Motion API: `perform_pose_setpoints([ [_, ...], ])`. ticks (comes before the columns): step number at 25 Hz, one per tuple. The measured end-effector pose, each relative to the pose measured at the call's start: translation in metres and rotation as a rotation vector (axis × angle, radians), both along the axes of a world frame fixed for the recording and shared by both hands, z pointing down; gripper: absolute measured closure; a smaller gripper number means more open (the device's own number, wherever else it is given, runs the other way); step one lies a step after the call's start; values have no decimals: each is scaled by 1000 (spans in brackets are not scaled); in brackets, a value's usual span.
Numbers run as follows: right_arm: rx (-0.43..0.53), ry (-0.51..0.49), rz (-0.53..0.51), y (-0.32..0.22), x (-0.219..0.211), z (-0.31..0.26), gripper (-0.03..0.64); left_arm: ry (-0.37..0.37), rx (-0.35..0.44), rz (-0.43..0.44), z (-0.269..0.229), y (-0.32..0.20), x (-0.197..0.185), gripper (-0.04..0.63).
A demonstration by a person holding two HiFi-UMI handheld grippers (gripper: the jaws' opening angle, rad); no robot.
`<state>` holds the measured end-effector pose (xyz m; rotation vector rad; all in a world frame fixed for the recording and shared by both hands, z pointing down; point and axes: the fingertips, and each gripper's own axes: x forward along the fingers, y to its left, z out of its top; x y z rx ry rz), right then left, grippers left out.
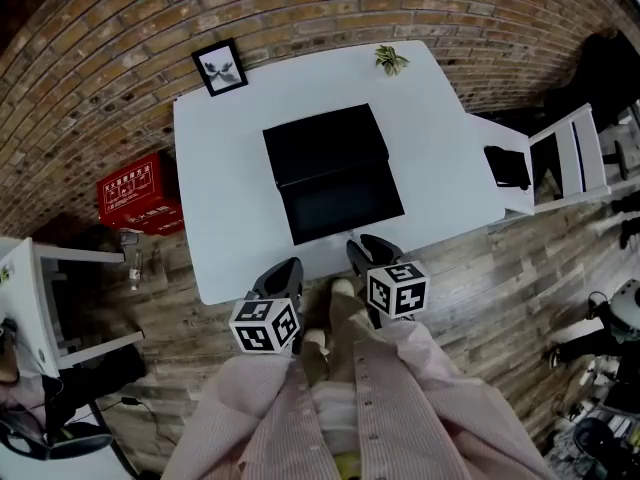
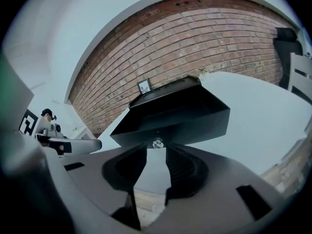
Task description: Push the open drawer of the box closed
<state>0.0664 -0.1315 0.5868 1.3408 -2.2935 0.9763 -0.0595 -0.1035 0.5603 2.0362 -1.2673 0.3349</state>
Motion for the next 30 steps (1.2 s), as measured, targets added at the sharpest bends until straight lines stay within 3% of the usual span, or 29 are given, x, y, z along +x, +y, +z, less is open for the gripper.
perform_pose_setpoints([
  [15, -73, -10, -39, -9, -9, 16, 509, -7, -46, -76, 12, 5, 2, 600],
  [30, -90, 27, 9, -12, -11, 16, 540, 4, -55, 5, 12, -4, 0, 600],
])
